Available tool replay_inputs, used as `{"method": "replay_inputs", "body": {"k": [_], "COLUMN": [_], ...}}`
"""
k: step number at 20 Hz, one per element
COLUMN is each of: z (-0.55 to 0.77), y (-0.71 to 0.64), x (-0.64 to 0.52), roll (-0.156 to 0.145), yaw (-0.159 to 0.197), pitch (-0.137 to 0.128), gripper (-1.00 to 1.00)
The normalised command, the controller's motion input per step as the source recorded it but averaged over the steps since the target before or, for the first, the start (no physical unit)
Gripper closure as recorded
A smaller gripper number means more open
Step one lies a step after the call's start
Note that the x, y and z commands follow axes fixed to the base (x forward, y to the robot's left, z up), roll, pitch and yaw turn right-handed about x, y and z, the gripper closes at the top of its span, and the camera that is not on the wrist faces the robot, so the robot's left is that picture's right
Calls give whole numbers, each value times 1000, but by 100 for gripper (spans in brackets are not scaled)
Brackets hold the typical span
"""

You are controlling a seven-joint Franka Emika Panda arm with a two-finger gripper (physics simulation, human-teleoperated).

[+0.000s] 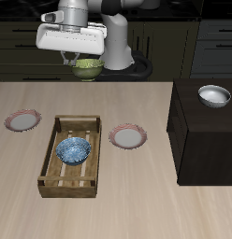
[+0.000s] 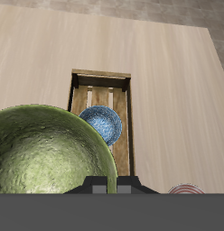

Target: Stack the green bowl on the blue bowl

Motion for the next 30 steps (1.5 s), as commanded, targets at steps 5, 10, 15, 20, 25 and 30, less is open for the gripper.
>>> {"method": "replay_inputs", "body": {"k": [5, 10, 15, 20, 25, 30], "z": [-117, -250, -331, -191, -162, -248], "y": [-82, -232, -139, -85, -183, -143], "x": [141, 239, 127, 118, 240, 272], "roll": [-11, -51, -35, -13, -36, -34], "yaw": [18, -9, -9, -13, -27, -20], "pitch": [14, 40, 50, 13, 8, 39], "gripper": [100, 100, 100, 100, 100, 100]}}
